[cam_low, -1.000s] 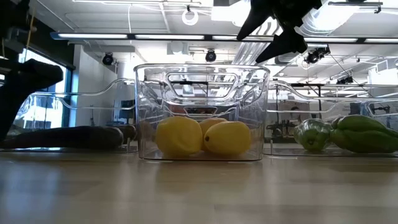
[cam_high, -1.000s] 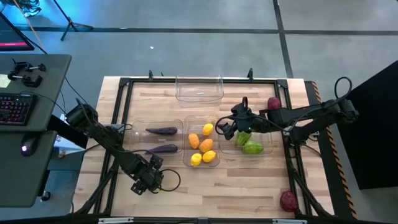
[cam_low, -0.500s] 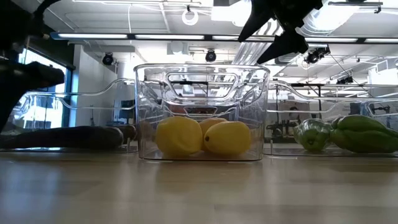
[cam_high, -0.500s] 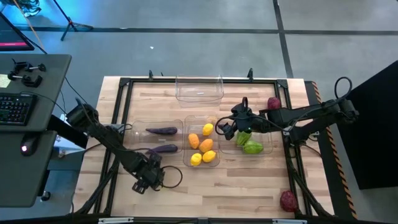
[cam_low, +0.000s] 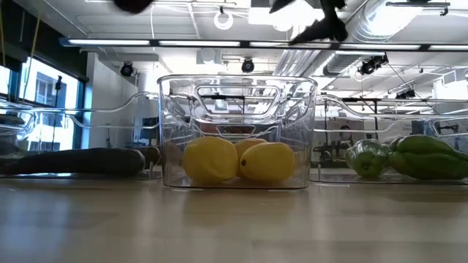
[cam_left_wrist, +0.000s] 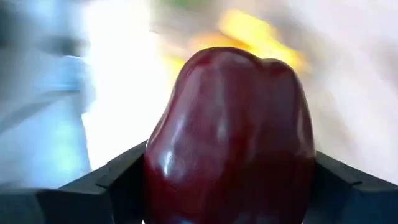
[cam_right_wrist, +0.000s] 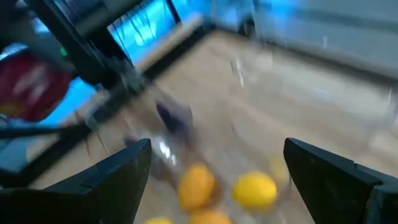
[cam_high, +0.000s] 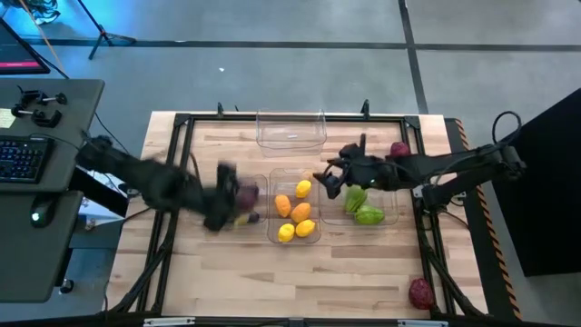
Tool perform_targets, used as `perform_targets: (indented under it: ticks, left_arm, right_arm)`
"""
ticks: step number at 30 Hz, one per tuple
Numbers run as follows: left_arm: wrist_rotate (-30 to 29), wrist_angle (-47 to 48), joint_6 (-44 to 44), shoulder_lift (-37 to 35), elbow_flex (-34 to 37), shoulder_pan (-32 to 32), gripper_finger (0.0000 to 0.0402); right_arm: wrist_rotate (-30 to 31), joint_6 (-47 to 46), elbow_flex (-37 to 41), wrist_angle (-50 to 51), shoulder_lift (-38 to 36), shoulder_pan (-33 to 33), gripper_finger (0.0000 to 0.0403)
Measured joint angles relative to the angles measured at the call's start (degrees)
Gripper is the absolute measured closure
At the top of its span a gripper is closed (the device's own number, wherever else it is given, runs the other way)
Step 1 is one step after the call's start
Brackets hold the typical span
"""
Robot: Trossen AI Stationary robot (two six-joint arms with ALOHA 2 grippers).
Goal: Sort produce into baskets
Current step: Put the apple into the top transparent bin
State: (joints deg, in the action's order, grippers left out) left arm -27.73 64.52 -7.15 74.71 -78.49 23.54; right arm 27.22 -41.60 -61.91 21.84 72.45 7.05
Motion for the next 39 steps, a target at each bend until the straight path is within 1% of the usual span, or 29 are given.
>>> perform_targets:
  ticks: [1,2,4,8,10,12,14,16,18,21,23,25,27,30,32,35,37,39]
  left_arm:
    - [-3.56,-2.23,-1.51,-0.33,-1.52,-2.89,0.0107]
    - [-5.21,-4.76,-2.32,-0.37,-2.72,-6.32,0.0106]
    - [-4.38,-10.33,-1.84,-0.27,-3.5,-13.86,0.0106]
    - [6.43,-23.21,0.03,1.28,-1.01,-28.56,0.0104]
    - [10.48,-30.33,0.92,3.39,1.83,-34.82,0.0104]
    - [15.21,-36.21,4.85,6.76,4.45,-40.14,0.0103]
    - [22.39,-39.08,9.87,11.18,5.83,-44.69,0.0103]
    - [28.36,-39.18,13.98,16.32,5.81,-48.23,0.0102]
    - [31.3,-38.39,17.78,20.97,5.36,-50.68,0.0102]
    - [33.36,-38.02,22.76,26.18,3.4,-53.46,0.0102]
    - [33.51,-38.34,25.66,28.4,1.71,-54.88,0.0102]
    - [34.98,-37.56,28.97,29.67,0.11,-55.95,0.0102]
    - [36.62,-37.59,29.5,29.93,-1.38,-56.74,0.0102]
    - [36.28,-38.9,25.08,29.15,-3.39,-56.95,0.0102]
    - [34.95,-39.32,22.03,28.8,-4.23,-57.14,0.0102]
    - [31.67,-42.02,19.51,28.75,-4.49,-57.27,0.0102]
    - [30.0,-43.35,19.36,28.75,-4.51,-57.44,0.0101]
    - [28.6,-44.85,18.07,28.75,-4.51,-57.62,0.01]
  right_arm:
    - [1.13,1.64,-0.91,-0.82,-0.39,0.0,0.0047]
    - [2.29,3.12,-1.75,-1.36,-0.68,0.0,0.0047]
    - [4.28,5.6,-3.36,-1.62,-1.47,0.0,0.0047]
    - [7.11,9.63,-5.42,-1.45,-3.18,-0.02,0.0047]
    - [8.45,11.05,-5.55,-1.25,-3.92,-0.03,0.0047]
    - [9.56,12.08,-5.55,0.09,-4.56,-0.31,0.0047]
    - [9.95,12.39,-5.55,2.66,-5.1,-0.83,0.0047]
    - [10.52,11.62,-5.55,6.19,-5.46,-1.63,0.0047]
    - [11.65,10.23,-5.55,9.46,-5.49,-2.65,0.0047]
    - [12.4,9.52,-5.55,13.89,-5.45,-4.58,0.0047]
    - [12.42,10.1,-5.55,16.31,-5.33,-6.43,0.0047]
    - [12.44,11.34,-5.55,18.51,-5.27,-8.51,0.0047]
    - [12.44,12.96,-5.55,19.33,-5.36,-10.8,0.0047]
    - [11.07,18.14,-5.55,19.37,-5.38,-14.7,0.0047]
    - [8.07,22.12,-5.36,17.94,-5.38,-17.88,0.0047]
    - [1.04,27.16,-3.97,14.07,-5.37,-23.25,0.0047]
    - [-3.11,28.86,-3.12,12.44,-5.33,-26.57,0.0047]
    - [-5.45,28.8,-2.34,11.62,-5.38,-29.37,0.0047]
